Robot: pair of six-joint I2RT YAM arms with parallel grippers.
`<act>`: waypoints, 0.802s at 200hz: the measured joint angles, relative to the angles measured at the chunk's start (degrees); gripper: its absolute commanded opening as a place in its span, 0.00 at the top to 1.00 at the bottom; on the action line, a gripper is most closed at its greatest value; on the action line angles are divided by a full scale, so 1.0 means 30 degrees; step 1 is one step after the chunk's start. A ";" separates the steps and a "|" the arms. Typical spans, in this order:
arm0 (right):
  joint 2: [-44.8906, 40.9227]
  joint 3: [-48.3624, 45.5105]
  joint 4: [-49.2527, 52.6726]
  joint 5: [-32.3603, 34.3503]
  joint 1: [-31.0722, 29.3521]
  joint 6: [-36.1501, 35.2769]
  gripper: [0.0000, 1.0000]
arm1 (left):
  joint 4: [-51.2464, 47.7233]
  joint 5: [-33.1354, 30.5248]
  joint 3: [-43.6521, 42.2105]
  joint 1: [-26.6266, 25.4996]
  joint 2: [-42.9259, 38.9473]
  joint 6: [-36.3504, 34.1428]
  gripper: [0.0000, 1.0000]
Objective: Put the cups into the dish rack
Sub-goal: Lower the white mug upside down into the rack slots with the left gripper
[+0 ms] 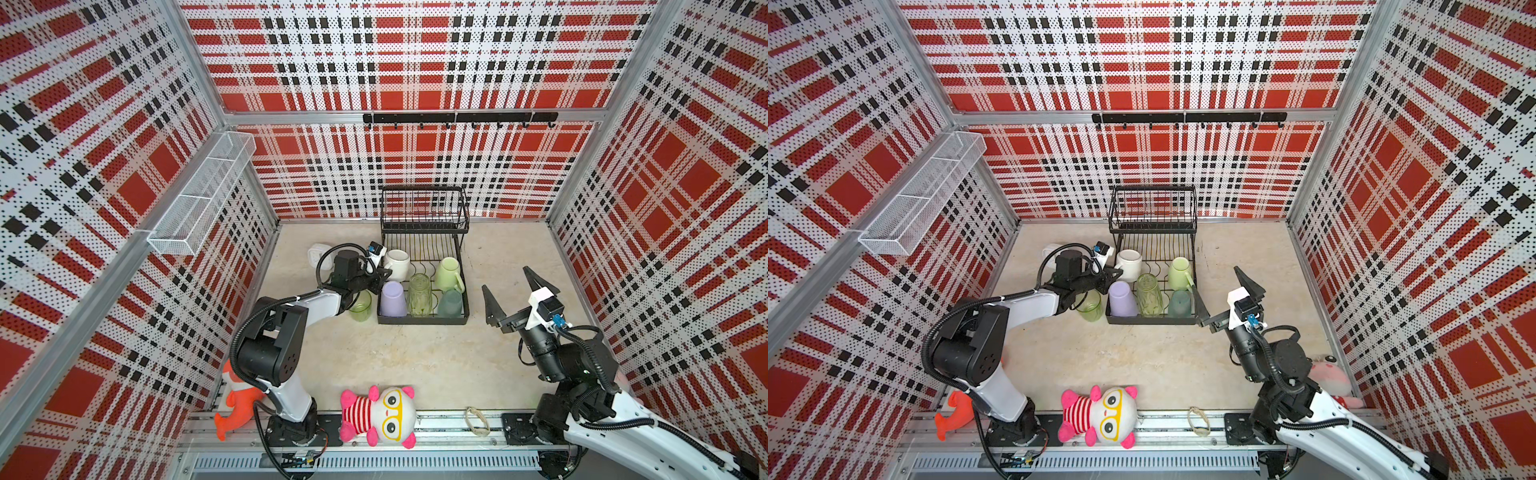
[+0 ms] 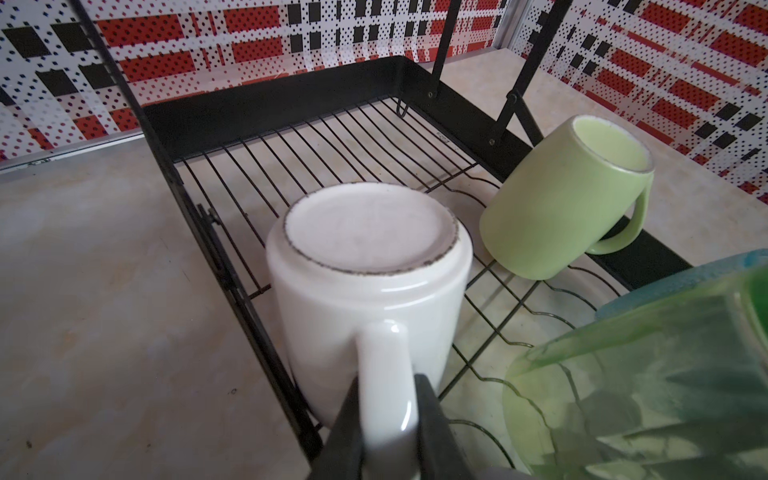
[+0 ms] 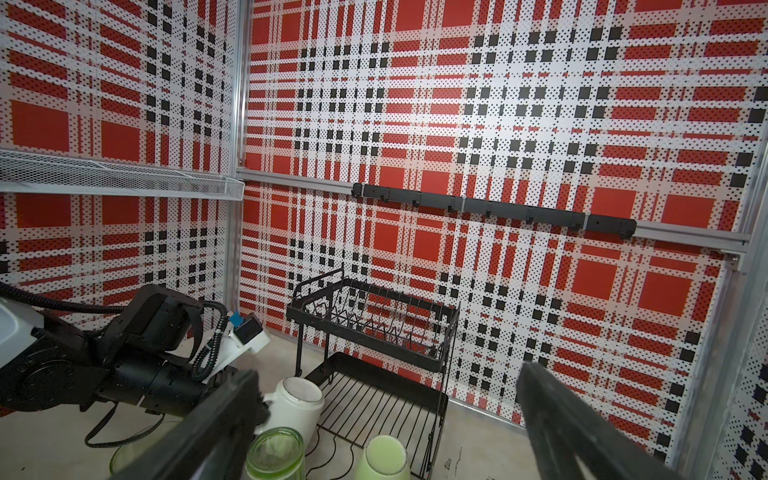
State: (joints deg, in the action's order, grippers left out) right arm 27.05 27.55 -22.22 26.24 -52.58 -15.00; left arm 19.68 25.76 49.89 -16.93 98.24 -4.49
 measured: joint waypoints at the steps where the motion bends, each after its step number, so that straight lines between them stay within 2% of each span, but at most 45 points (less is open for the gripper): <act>1: 0.0000 0.0000 0.0000 0.0000 0.0000 -0.0007 0.00 | 0.0015 0.0000 -0.0015 0.0000 0.0000 0.0022 1.00; 23: 0.0000 0.0000 0.0066 0.0058 0.0000 -0.0109 0.00 | 0.0219 -0.0029 -0.0415 -0.0015 0.0022 0.0284 1.00; 74: 0.0000 0.0000 0.0066 0.0138 0.0000 -0.0189 0.00 | 0.0597 0.0029 -0.0554 -0.0168 0.0080 0.0918 0.86; 160: -0.0204 0.0000 0.0546 0.0357 0.0000 -0.0182 0.00 | 0.0685 0.0663 -0.0481 -0.0044 0.0197 0.1035 0.73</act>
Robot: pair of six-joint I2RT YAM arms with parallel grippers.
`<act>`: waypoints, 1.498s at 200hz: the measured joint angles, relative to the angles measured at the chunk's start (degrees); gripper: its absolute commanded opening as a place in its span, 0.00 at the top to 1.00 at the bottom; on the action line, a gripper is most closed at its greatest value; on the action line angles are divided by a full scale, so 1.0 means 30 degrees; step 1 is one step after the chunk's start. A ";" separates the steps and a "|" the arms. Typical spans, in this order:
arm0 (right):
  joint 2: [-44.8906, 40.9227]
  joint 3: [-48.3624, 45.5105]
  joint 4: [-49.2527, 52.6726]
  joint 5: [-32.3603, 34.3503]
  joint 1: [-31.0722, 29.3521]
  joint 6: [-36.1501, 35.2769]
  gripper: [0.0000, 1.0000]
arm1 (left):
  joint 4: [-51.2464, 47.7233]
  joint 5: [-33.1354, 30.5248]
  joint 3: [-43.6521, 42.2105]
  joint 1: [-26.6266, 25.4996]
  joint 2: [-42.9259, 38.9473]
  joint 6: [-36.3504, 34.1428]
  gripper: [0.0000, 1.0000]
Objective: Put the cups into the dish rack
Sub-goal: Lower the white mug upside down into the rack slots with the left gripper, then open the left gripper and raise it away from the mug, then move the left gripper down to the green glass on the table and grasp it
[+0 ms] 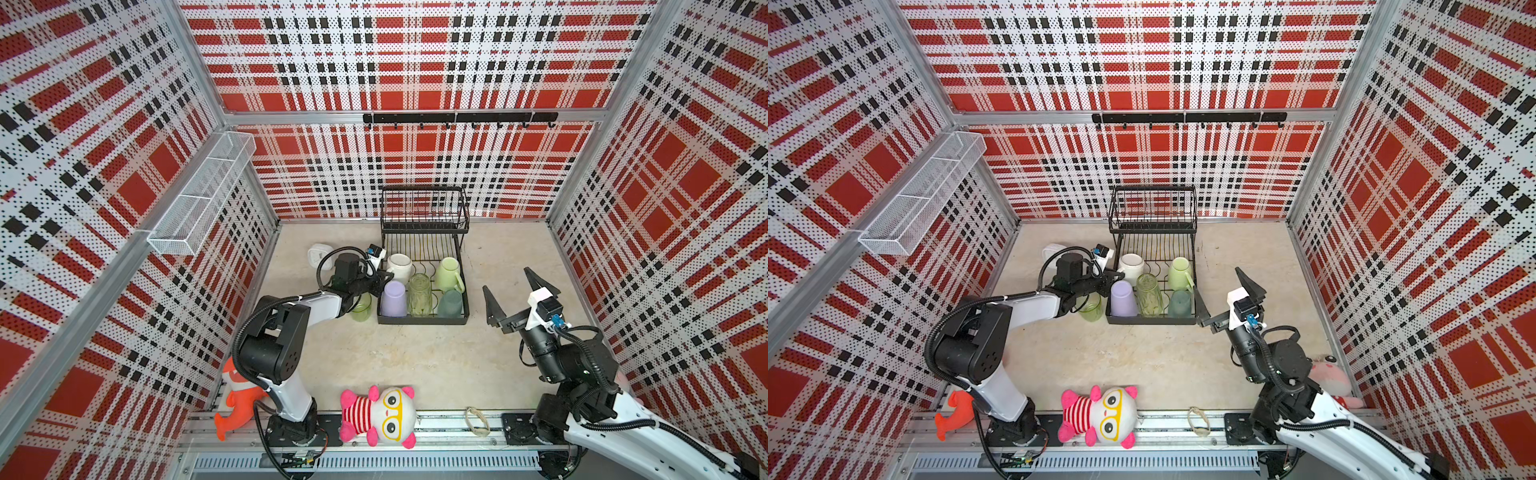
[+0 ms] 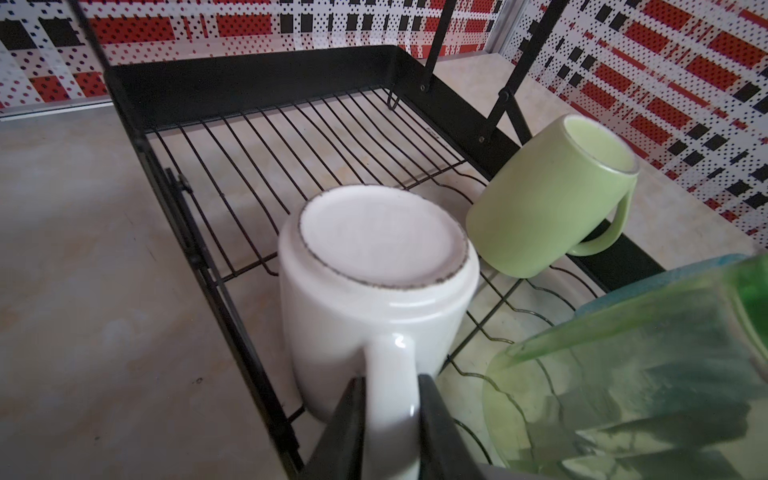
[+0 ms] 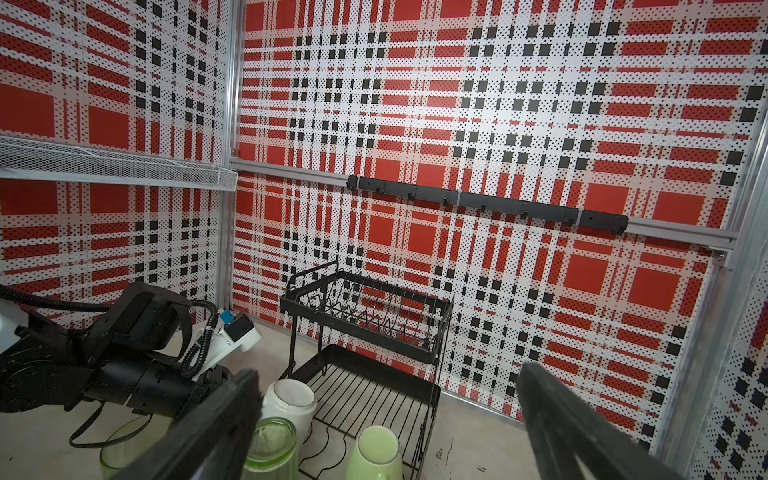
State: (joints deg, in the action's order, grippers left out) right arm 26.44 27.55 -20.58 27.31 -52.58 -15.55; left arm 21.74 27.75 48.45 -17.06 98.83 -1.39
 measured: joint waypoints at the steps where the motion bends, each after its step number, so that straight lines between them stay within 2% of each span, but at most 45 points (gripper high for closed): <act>1: 0.0000 0.0000 0.0000 0.0000 0.0000 0.0000 0.00 | -0.0066 0.0000 0.0015 0.0007 0.0000 -0.0022 0.73; 96: 0.0000 -0.0036 0.0153 0.0073 0.0000 -0.0007 0.00 | -0.1778 0.0087 0.1122 0.0219 -0.0073 -0.0954 0.70; 144: 0.0299 -0.0036 0.0437 -0.0087 0.0000 0.0015 0.00 | -0.3053 -0.0393 0.1719 0.0226 -0.0896 -0.1056 0.54; 198: 0.3752 0.2594 0.3672 -0.1931 0.0000 0.0270 0.00 | -0.4546 -0.1953 0.3184 0.0415 -0.3869 -0.0707 0.48; 225: 0.6003 0.4364 0.5260 -0.2623 0.0000 0.0736 0.00 | -0.6258 -0.3526 0.4495 0.1188 -0.5348 0.0721 0.47; 259: 0.8058 0.5049 0.6390 -0.3082 -0.0007 0.1239 0.00 | -0.9296 -0.4758 0.5377 0.3854 -0.6615 0.4058 0.47; 279: 0.8378 0.5013 0.6732 -0.3031 -0.0007 0.1362 0.00 | -1.0673 -0.5005 0.4189 0.5231 -0.7737 0.6033 0.47; 299: 0.8364 0.4998 0.6696 -0.2783 -0.0015 0.1370 0.00 | -1.2196 -0.5566 0.2120 0.4991 -0.9355 0.7176 0.47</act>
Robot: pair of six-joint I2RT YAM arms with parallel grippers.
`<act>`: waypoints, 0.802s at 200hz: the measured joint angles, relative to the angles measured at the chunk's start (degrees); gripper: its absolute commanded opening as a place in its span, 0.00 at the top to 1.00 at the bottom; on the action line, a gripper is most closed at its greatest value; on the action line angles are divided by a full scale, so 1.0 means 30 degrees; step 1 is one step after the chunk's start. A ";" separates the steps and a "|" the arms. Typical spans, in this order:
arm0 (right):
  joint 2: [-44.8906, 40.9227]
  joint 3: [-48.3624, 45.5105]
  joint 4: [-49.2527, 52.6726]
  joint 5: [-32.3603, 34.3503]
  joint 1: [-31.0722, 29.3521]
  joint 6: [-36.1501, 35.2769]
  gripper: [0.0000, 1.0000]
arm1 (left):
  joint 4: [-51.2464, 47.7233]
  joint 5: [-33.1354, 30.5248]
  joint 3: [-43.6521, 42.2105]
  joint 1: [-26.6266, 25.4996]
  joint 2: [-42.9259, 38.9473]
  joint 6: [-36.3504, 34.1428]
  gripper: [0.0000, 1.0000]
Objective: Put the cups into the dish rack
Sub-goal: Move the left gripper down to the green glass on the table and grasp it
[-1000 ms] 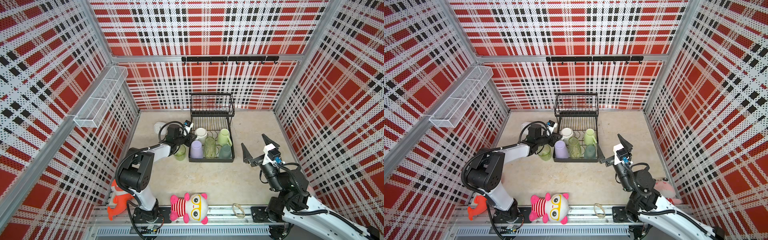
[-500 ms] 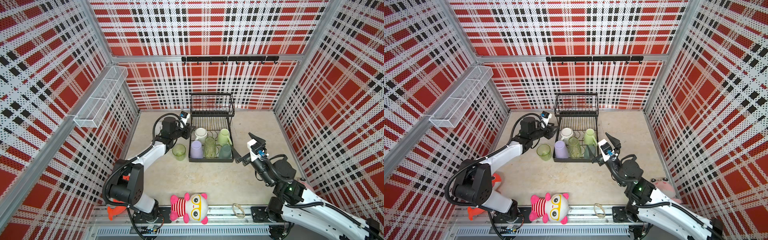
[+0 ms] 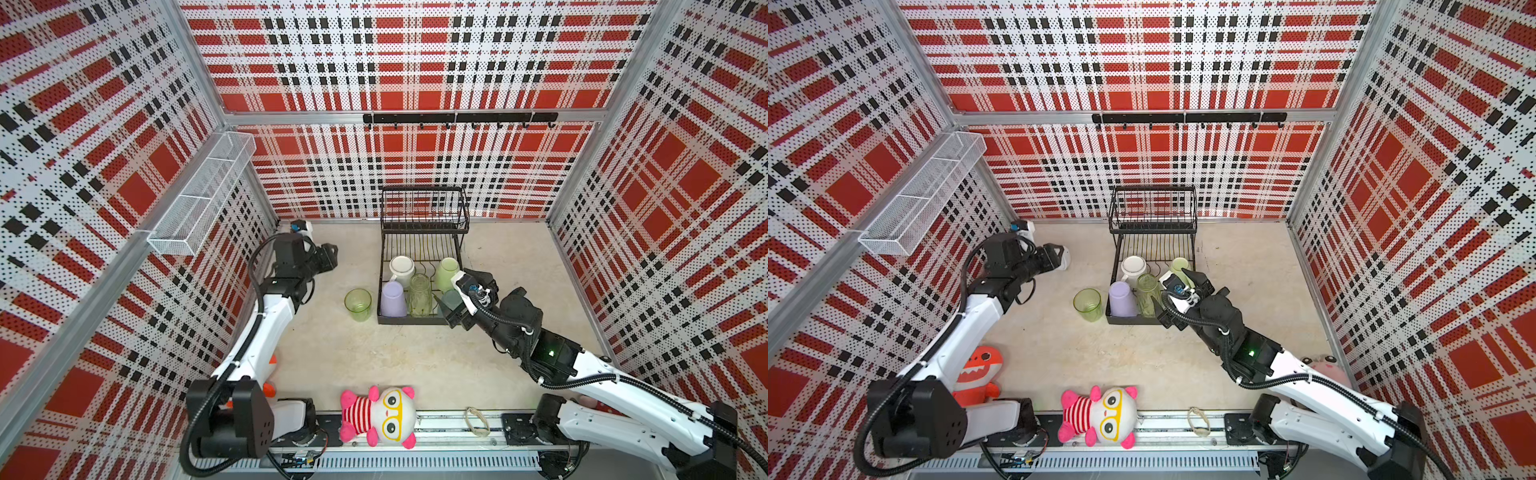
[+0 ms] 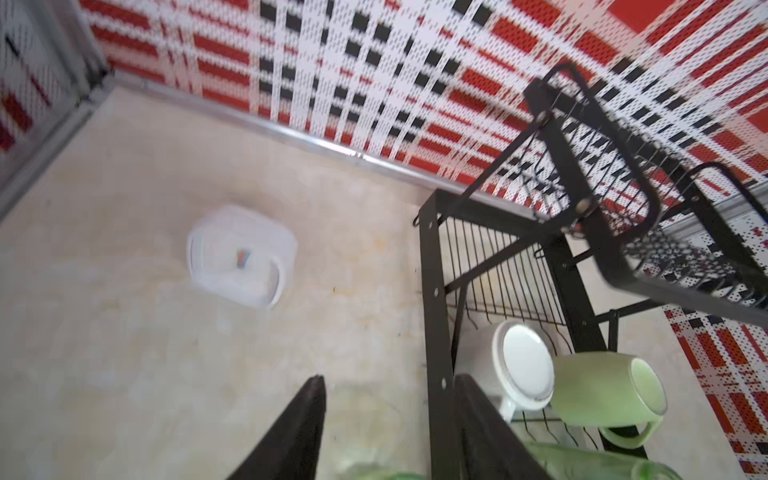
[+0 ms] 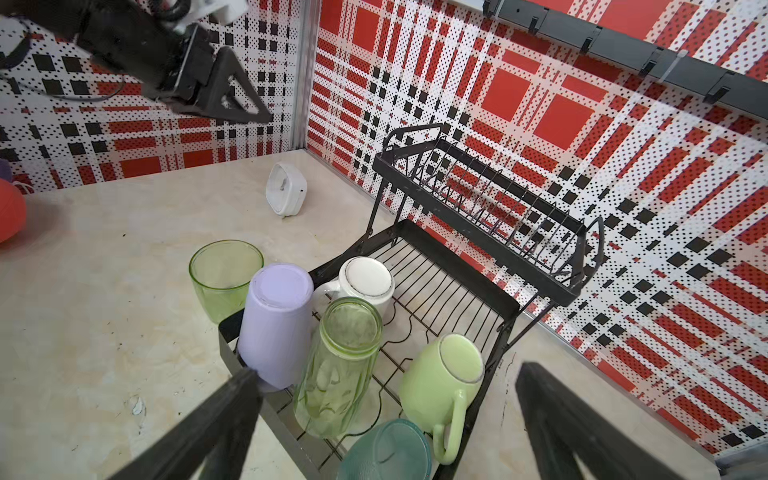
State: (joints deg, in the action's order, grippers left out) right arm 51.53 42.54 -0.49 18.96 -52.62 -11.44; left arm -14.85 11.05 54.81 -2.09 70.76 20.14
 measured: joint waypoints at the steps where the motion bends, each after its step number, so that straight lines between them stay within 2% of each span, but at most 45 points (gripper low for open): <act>1: 0.0000 0.0000 0.0000 0.0015 0.0000 0.0000 0.00 | -0.0073 -0.0029 -0.0058 -0.0036 -0.0058 0.0044 0.47; 26: 0.0000 0.0000 0.0015 0.0583 0.0000 0.0080 0.00 | -0.1552 -0.0809 -0.1661 -0.1115 -0.1479 0.1341 0.47; 49: 0.0073 0.0000 0.0087 0.1304 -0.0007 0.0189 0.00 | -0.1923 -0.1151 -0.2259 -0.1545 -0.1683 0.1931 0.50; 78: 0.0219 0.0007 0.0189 0.1807 -0.0007 0.0219 0.00 | -0.2098 -0.1275 -0.2244 -0.2375 -0.0466 0.2113 0.53; 116: 0.0087 0.0015 0.0372 0.2047 -0.0007 0.0291 0.00 | -0.2834 -0.1260 -0.1953 -0.2834 0.2215 0.2033 0.49; 160: -0.0605 0.0015 0.0517 0.2448 -0.0007 0.0299 0.00 | -0.3504 -0.1916 -0.1741 -0.3177 0.2477 0.1829 0.52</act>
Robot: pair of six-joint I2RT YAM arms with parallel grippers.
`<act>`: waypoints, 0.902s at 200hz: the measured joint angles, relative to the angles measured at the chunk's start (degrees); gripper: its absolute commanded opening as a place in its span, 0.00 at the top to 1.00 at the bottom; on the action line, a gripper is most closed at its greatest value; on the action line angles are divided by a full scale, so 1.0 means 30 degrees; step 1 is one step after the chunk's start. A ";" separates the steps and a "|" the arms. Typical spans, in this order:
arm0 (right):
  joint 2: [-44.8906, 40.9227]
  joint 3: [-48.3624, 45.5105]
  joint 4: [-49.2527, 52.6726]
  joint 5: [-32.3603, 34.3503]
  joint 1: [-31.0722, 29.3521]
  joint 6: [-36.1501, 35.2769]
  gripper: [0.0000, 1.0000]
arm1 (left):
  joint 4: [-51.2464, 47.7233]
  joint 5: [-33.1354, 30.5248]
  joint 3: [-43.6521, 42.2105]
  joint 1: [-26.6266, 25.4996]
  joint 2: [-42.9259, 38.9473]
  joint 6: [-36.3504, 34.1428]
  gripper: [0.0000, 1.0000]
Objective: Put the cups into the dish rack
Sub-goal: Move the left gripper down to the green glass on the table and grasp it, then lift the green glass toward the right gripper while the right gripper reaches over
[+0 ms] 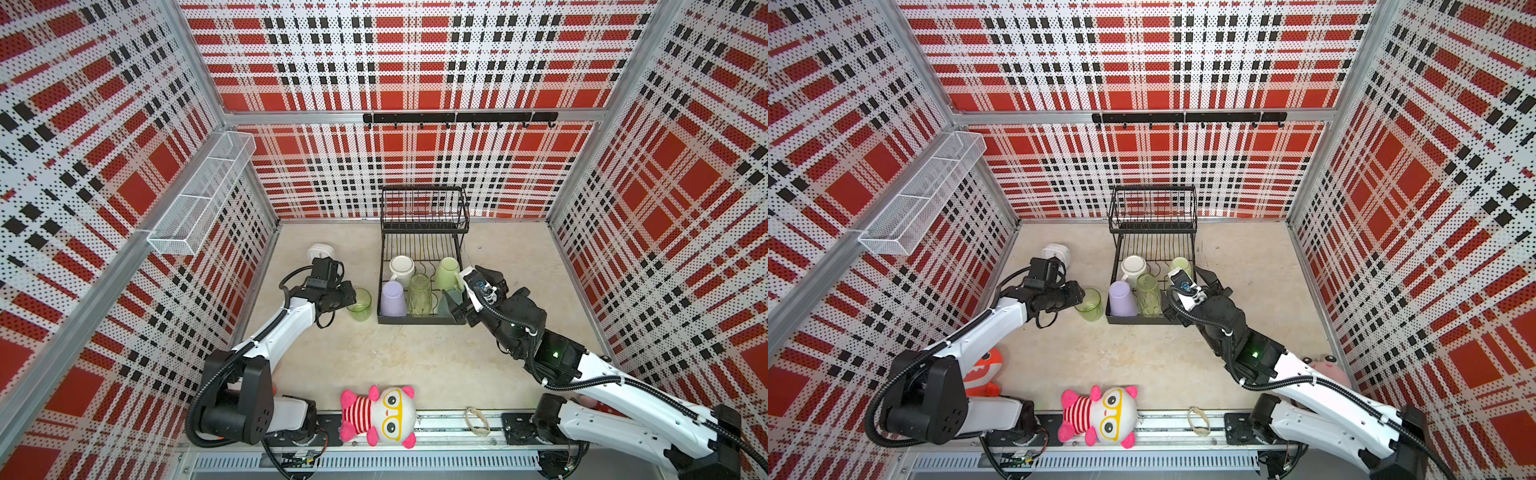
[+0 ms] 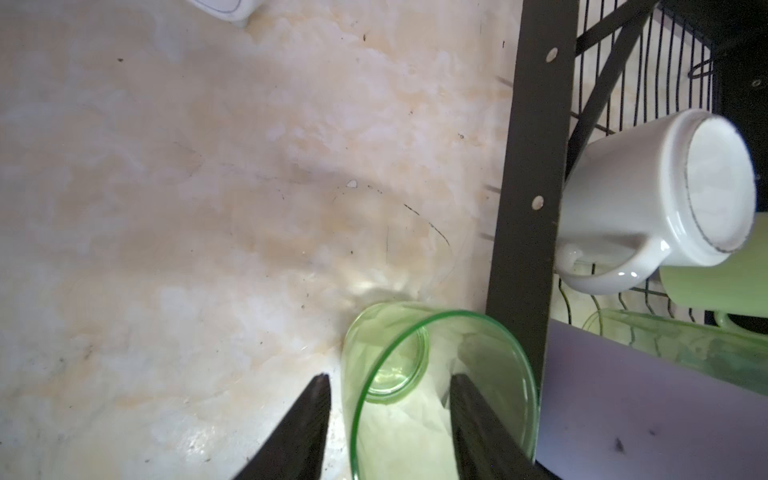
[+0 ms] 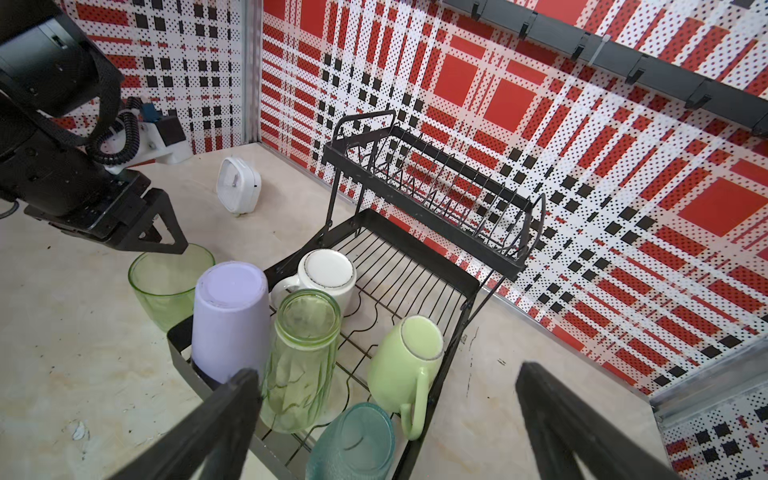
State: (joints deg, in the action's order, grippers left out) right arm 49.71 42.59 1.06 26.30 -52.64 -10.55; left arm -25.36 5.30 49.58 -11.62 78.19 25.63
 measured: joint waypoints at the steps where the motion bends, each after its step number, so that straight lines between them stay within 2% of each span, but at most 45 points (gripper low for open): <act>1: -0.0015 0.0000 -0.0007 0.0007 0.0000 0.0000 0.00 | 0.0000 -0.0036 0.0007 -0.0015 0.0007 0.0000 0.52; 41: 0.0029 0.0000 -0.0015 0.0109 0.0000 -0.0007 0.00 | -0.0015 -0.0641 0.0168 -0.0488 0.0721 -0.0204 0.56; 53: 0.0095 0.0000 -0.0015 0.0109 0.0000 -0.0007 0.00 | -0.0051 -0.0707 0.0168 -0.0539 0.1042 -0.0328 0.60; 81: 0.0117 0.0000 -0.0007 0.0124 0.0000 0.0007 0.00 | -0.0160 -0.0860 0.0168 -0.0554 0.1282 -0.0678 0.75; 109: -0.0124 -0.0087 -0.0036 0.0342 0.0000 0.0342 0.00 | -0.0481 -0.0794 0.0204 -0.0466 0.1268 -0.1158 1.00; 141: -0.1311 -0.0991 -0.0670 0.0284 0.0000 0.0459 0.00 | -0.1158 0.0168 0.0219 0.0240 0.0634 -0.1902 1.00; 180: -0.1625 -0.1377 -0.1399 0.0044 0.0000 0.0517 0.00 | -0.1894 0.1887 0.0321 0.1647 -0.1741 -0.2215 1.00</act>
State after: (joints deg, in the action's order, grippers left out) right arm 44.84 38.46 -3.14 26.44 -52.64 -8.99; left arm -31.05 10.96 50.54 -6.68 72.97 18.98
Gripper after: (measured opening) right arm 0.999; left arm 0.072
